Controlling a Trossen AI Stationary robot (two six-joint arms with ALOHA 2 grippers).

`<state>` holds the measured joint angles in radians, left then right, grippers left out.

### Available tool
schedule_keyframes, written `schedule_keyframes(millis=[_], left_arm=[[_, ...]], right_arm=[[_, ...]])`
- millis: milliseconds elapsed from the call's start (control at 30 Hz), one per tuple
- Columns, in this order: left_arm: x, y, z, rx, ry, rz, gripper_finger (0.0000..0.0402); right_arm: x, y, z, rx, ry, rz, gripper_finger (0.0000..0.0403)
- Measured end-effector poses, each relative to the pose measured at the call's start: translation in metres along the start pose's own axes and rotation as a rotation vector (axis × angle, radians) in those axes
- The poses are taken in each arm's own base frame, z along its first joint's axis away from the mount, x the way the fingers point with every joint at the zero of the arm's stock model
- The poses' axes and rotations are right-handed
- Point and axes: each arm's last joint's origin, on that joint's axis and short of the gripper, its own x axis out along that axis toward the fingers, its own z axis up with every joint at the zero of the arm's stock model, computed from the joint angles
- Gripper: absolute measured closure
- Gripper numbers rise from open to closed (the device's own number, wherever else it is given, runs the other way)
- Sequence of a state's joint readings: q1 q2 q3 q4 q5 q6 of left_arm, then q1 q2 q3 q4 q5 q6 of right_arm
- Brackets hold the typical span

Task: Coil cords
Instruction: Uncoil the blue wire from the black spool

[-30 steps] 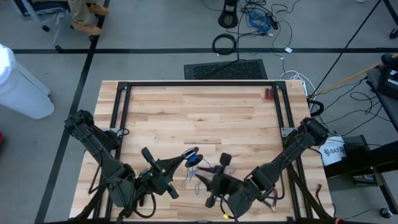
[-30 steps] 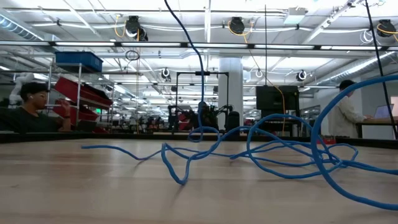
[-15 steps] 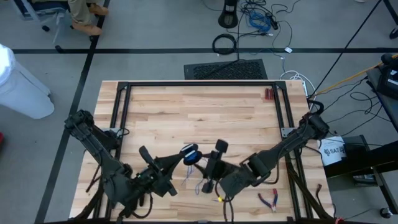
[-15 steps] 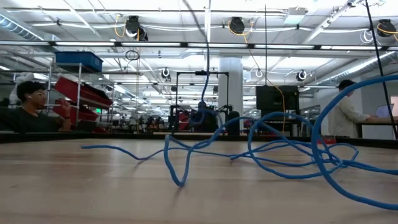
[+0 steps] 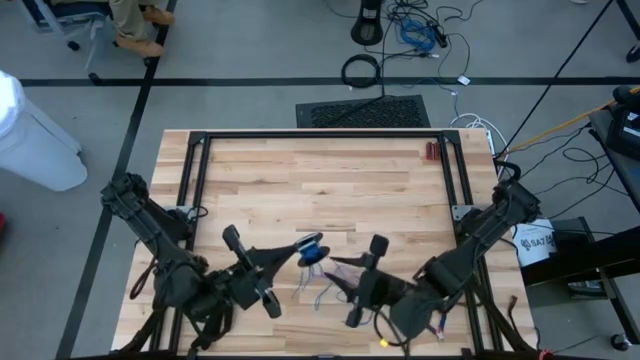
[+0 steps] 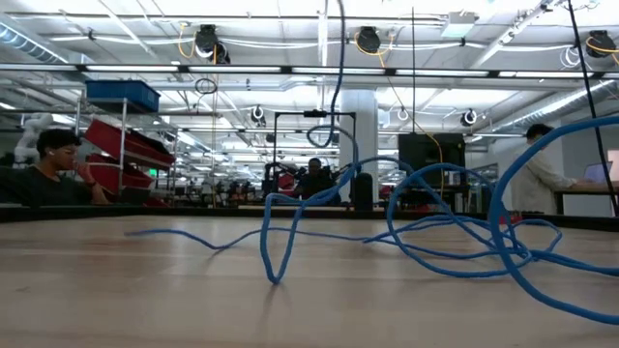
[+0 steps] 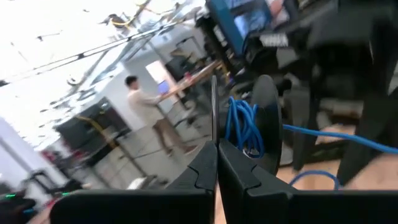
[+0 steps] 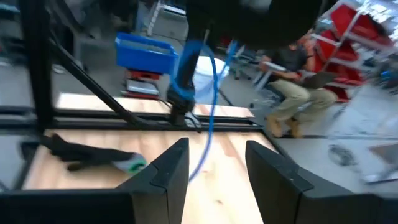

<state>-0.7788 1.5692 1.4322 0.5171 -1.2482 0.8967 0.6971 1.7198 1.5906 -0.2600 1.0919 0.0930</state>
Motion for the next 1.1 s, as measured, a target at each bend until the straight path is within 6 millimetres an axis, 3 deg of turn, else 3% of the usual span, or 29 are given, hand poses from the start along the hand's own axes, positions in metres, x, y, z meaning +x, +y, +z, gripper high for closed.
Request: schedule_keyframes(millis=[267,400,567,833,1100], left_arm=[[-0.001,-0.002,0.000,-0.029,-0.008,-0.016,0.0393],[0.000,-0.003,-0.002,-0.044,0.000,-0.019,0.0393],[0.000,-0.004,-0.003,-0.080,0.003,-0.024,0.0393],[0.000,-0.007,-0.005,-0.093,0.012,-0.034,0.0393],[0.001,-0.007,-0.006,-0.125,0.017,-0.036,0.0393]], right_arm=[[0.017,0.032,-0.021,-0.107,-0.013,-0.087,0.0257],[0.016,0.048,-0.027,-0.114,-0.043,-0.139,0.0257],[0.011,0.066,-0.035,-0.281,-0.040,-0.252,0.0257],[0.007,0.067,-0.019,-0.327,-0.074,-0.284,0.0257],[0.005,0.064,-0.004,-0.329,-0.180,-0.202,0.0257]])
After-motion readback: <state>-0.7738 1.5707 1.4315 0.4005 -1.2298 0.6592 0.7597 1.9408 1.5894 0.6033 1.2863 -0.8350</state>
